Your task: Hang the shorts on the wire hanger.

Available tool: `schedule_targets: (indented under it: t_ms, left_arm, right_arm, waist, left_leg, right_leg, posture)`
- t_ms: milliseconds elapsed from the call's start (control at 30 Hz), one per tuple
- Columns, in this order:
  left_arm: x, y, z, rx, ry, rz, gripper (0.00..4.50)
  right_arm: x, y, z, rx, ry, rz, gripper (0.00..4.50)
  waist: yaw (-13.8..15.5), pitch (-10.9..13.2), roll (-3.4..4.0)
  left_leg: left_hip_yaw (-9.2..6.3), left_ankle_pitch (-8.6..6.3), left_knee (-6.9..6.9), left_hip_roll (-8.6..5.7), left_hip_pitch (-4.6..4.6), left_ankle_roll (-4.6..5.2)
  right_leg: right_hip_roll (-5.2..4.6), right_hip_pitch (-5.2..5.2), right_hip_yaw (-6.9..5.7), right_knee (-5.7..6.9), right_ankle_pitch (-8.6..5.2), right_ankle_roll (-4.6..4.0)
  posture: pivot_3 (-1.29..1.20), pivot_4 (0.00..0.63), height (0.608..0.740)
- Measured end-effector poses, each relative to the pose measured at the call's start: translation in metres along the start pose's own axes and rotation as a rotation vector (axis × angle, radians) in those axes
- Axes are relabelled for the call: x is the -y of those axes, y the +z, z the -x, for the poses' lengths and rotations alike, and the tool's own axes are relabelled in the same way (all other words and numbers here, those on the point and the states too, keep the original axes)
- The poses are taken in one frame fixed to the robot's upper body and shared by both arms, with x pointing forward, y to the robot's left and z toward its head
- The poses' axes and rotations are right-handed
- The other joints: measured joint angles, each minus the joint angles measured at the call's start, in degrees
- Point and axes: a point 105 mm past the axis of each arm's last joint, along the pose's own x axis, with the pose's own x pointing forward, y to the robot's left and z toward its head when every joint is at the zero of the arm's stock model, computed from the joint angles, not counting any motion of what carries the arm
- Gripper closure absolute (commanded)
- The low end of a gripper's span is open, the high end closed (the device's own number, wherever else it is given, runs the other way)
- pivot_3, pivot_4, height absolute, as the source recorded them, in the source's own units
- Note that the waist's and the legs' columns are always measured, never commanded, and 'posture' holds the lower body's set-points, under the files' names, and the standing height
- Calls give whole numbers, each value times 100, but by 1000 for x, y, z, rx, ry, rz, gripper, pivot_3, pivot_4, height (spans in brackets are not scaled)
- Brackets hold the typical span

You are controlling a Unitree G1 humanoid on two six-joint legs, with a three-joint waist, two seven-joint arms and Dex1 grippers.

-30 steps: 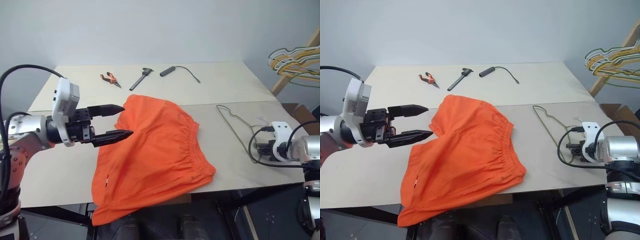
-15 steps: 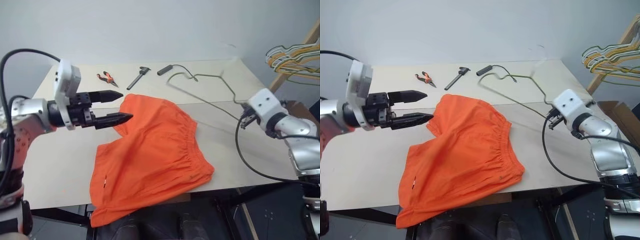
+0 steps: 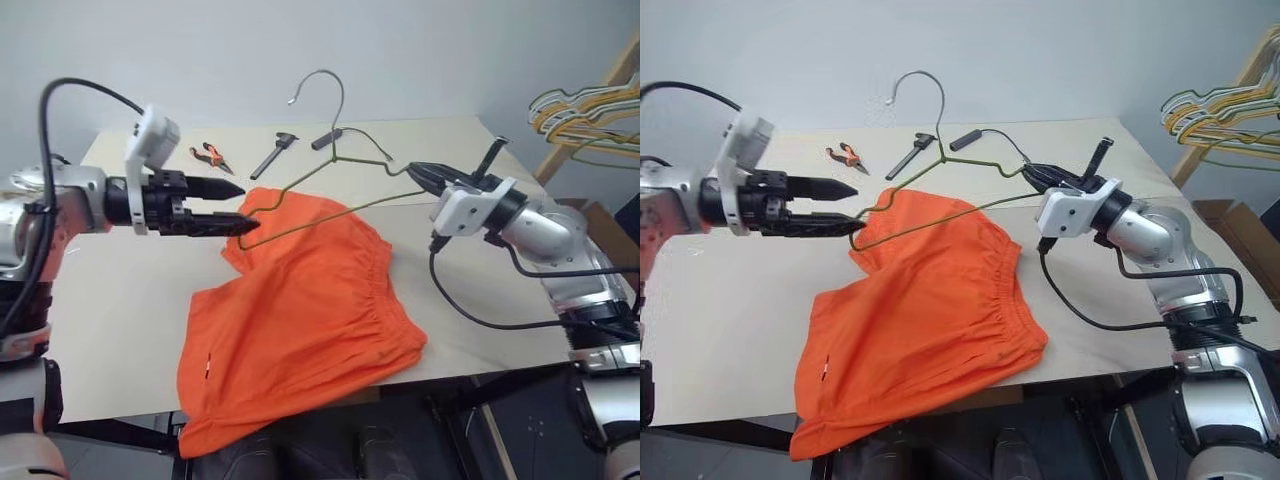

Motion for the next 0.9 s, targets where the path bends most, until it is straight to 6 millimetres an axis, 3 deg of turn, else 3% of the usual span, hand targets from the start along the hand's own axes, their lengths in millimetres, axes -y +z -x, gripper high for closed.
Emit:
schedule_targets:
  t_ms: [200, 367, 700, 900]
  left_arm:
    - [-4, -20, -14, -103, -10, 5, 0]
    - [-7, -31, -22, -169, 6, -18, 1143]
    - [-8, -28, -25, -162, 2, -25, 4447]
    - [-9, -28, -25, -158, 6, -20, 4480]
  right_arm:
    - [5, 5, -5, 20, -8, 12, 4486]
    - [5, 6, -7, 23, -9, 8, 4500]
    - [4, 7, -8, 19, 5, 23, 4500]
    - [6, 8, -7, 21, 14, 41, 4500]
  waist:
    - [-2, 0, 0]
    - [-5, 0, 0]
    - [-6, -1, 0]
    - [-7, -1, 0]
  left_leg:
    - [-1, 0, 2, 0, -1, 1]
    - [-1, 0, 4, 0, 0, 1]
    - [-1, -1, 7, 1, 0, 2]
    - [-2, -1, 8, 1, 0, 2]
  right_leg:
    - [0, 0, -2, 2, 0, 0]
    - [0, 0, 0, 4, 0, 0]
    - [0, 0, 0, 7, 0, 0]
    - [0, 0, 0, 10, 0, 0]
  posture:
    - [-32, 35, 740]
    - [-37, 38, 740]
    - [-41, 39, 740]
    - [-48, 40, 740]
